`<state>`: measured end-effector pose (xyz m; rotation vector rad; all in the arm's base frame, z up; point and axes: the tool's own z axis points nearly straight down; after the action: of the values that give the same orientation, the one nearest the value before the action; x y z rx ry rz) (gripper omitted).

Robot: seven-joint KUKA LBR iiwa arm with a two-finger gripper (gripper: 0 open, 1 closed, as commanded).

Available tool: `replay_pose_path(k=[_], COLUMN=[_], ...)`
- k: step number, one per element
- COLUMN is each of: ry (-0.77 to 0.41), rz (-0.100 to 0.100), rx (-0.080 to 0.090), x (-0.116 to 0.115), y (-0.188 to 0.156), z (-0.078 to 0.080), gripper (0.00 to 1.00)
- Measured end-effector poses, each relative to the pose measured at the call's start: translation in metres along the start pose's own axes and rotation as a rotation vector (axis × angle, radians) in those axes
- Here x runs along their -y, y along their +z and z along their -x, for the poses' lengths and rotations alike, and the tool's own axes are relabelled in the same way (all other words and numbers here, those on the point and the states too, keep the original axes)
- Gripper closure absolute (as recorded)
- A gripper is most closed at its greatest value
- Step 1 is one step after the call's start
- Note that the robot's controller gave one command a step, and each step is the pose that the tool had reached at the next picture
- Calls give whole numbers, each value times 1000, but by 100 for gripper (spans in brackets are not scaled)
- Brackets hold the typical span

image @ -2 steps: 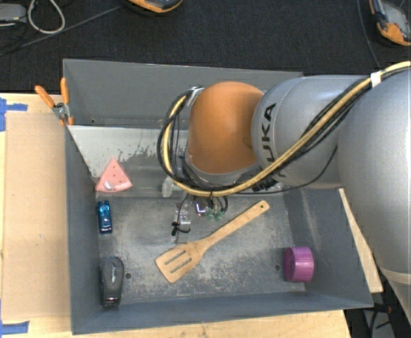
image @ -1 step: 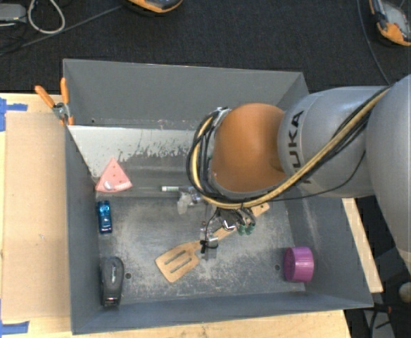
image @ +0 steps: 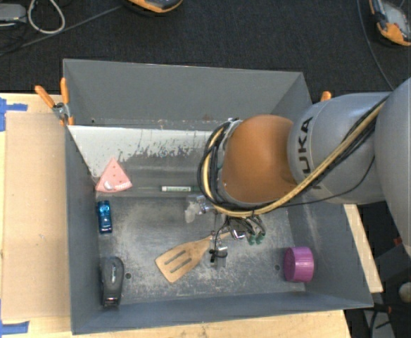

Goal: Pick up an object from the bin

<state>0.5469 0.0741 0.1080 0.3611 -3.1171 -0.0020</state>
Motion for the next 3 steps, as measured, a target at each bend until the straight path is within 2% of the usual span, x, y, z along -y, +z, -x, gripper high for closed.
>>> replay_pose_path(k=[1,2,3], ry=[-195,-134,-84], rz=[-1,0,0], rx=[2,2,-3], x=[-11,-3,-6], y=[23,35,37], z=[-22,-23,-24], gripper=[0,0,0])
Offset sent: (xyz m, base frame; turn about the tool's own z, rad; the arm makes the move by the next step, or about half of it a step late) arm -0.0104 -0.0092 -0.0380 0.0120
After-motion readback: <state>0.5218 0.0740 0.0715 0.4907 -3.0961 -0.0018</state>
